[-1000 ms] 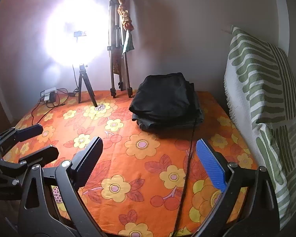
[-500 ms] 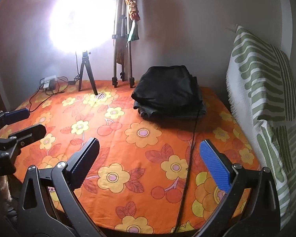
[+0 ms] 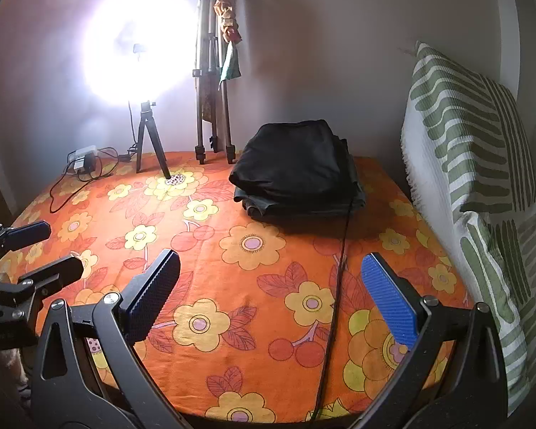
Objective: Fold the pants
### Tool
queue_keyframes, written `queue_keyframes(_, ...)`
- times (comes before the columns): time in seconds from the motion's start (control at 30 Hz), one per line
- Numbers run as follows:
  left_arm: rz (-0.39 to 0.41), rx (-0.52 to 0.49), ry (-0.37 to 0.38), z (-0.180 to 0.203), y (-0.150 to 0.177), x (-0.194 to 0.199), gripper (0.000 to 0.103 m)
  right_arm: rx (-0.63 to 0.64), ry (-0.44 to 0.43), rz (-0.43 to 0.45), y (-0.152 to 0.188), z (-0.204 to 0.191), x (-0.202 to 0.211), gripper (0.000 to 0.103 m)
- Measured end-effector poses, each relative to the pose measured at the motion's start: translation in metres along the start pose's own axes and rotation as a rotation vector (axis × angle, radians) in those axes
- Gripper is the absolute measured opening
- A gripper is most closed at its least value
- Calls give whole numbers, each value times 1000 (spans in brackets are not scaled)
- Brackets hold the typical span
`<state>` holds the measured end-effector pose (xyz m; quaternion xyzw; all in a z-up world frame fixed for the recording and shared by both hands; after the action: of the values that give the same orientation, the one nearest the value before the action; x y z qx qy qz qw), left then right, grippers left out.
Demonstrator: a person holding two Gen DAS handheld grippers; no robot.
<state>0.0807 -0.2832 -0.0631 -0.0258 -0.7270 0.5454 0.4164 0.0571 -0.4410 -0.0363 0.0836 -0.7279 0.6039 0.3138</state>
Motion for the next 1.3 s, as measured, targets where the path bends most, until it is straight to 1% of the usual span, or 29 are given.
queue_keyframes(0.17, 17, 0, 0, 2, -3, 4, 82, -11, -6, -7, 0, 0, -1, 103)
queue_keyframes(0.37, 31, 3, -19, 0, -4, 8, 82, -6, -7, -2, -2, -1, -2, 103)
queue_keyframes(1.3, 45, -1, -55, -6, -5, 16, 82, -5, -8, -3, -1, -9, -3, 103)
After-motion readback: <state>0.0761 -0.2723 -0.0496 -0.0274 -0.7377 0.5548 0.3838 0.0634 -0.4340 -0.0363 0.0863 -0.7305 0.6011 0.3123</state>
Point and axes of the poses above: each gripper's, at about its wrist camera, not at the fingertips, and x roughly against the way its jaws point, z to its right, y to its underside, the point moved 10 cm from there along -x, roughly the way its jaws point, and after that the axes turned 9 degrees about -x, right-handed, at the moved point
